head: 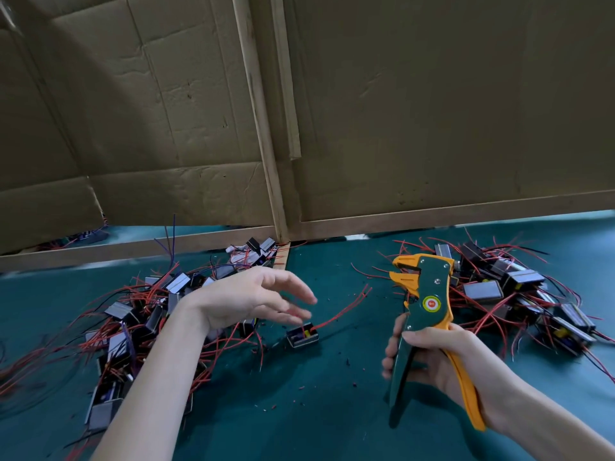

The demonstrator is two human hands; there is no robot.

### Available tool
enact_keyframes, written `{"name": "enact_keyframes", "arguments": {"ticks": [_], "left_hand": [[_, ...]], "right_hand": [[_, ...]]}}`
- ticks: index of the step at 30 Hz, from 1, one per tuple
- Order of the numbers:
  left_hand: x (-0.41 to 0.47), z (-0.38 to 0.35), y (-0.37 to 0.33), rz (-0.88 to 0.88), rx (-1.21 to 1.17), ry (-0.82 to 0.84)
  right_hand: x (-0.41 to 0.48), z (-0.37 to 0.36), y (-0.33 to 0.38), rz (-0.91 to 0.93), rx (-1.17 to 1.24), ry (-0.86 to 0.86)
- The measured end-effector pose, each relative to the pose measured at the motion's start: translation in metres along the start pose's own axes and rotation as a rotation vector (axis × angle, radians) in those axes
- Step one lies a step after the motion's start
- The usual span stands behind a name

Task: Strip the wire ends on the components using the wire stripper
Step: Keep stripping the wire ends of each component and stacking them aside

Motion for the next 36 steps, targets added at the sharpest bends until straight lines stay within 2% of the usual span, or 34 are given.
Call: {"name": "enact_keyframes", "arguments": {"ticks": [3, 4, 5, 8, 9, 13, 17, 23, 26, 32, 36], "left_hand": [[0.002, -0.021, -0.013, -0.143, -0.257, 0.209], [0.006, -0.027, -0.015, -0.169, -0.308, 0.231], [0.014, -0.032, -0.015, -0.182, -0.308, 0.187], [0.037, -0.040, -0.010, -0.196, -0.151, -0.176], [0.042, -0.043, -0.008, -0.218, -0.148, -0.253], [0.049, -0.050, -0.007, -0.321, -0.244, -0.370], [0.040, -0.050, -0.019, -0.409, -0.166, -0.475], [0.016, -0.044, -0.046, -0.519, -0.067, -0.480], [0.008, -0.046, -0.052, -0.522, -0.053, -0.435], [0.006, -0.056, -0.058, -0.501, -0.004, -0.329], [0.005, -0.058, -0.059, -0.503, -0.010, -0.314]], "right_hand": [[0.001, 0.002, -0.001, -0.004, 0.018, 0.007], [0.002, 0.002, -0.001, -0.006, 0.020, 0.010], [0.001, 0.002, -0.001, -0.008, 0.021, 0.013], [0.001, 0.002, -0.001, -0.006, 0.018, 0.024], [0.002, 0.003, -0.001, -0.005, 0.018, 0.025], [0.003, 0.004, -0.002, -0.007, 0.025, 0.023], [0.002, 0.002, 0.000, -0.010, 0.020, 0.041], [-0.004, -0.007, 0.006, -0.018, -0.009, 0.115], [-0.007, -0.018, 0.012, -0.010, -0.008, 0.157], [-0.011, -0.027, 0.020, 0.010, 0.019, 0.127], [-0.013, -0.028, 0.022, 0.009, -0.008, 0.143]]}}
Point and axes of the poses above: each hand's wrist, its own x-axis towards the middle knuckle, its own z-axis out of the back of the hand, y = z × x, the point moved 6 cm from there along x, towards the middle knuckle, and after that the axes turned 13 degrees about z, right-handed, at the moved point
